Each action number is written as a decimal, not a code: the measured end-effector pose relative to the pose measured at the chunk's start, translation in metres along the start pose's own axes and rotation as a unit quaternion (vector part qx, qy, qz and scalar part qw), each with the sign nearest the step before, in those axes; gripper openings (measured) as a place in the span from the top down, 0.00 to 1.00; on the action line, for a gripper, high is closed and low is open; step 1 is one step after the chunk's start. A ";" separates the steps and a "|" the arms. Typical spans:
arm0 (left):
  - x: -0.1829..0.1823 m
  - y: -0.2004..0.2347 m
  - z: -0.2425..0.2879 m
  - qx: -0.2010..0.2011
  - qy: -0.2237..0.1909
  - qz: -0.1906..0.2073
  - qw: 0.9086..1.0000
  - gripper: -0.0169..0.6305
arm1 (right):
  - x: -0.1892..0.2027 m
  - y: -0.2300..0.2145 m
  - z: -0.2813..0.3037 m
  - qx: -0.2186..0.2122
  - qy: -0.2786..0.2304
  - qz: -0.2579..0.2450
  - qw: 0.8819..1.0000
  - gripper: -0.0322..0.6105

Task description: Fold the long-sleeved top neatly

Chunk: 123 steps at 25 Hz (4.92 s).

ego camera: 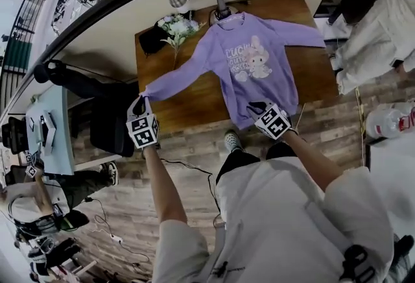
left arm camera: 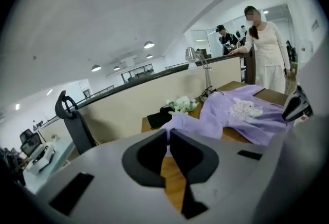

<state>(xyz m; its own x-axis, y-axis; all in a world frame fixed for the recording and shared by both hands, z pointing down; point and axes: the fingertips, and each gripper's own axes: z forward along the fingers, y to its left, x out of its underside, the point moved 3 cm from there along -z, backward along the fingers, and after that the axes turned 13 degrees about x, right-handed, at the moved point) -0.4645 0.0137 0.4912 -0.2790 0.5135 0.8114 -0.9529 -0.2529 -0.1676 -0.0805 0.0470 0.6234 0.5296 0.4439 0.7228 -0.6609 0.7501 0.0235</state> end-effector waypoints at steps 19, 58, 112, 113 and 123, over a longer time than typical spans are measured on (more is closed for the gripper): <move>0.091 0.173 0.045 -0.020 0.124 -0.054 0.991 0.89 | 0.049 -0.010 -0.004 0.115 0.060 0.112 0.985 0.86; 0.176 -0.388 0.086 0.108 0.192 -0.080 0.972 0.91 | 0.184 -0.113 -0.079 0.093 0.088 -0.130 0.983 0.92; -0.146 -0.477 0.178 0.196 -0.039 -0.102 0.974 0.94 | 0.191 -0.466 -0.120 0.264 0.069 0.221 0.936 0.86; -0.147 -0.484 0.182 0.192 -0.035 -0.101 0.976 0.94 | 0.194 -0.474 -0.114 0.252 0.074 0.198 0.944 0.86; -0.147 -0.512 0.198 0.142 -0.006 -0.092 0.986 0.94 | 0.202 -0.513 -0.043 0.124 0.104 -0.034 0.986 0.81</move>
<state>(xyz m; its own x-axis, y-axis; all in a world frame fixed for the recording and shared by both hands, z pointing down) 0.0876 -0.0946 0.5683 -0.1009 0.5625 0.8206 -0.9148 -0.3767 0.1457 0.3885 -0.2266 0.7278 0.6580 0.5068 0.5569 -0.7157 0.6508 0.2535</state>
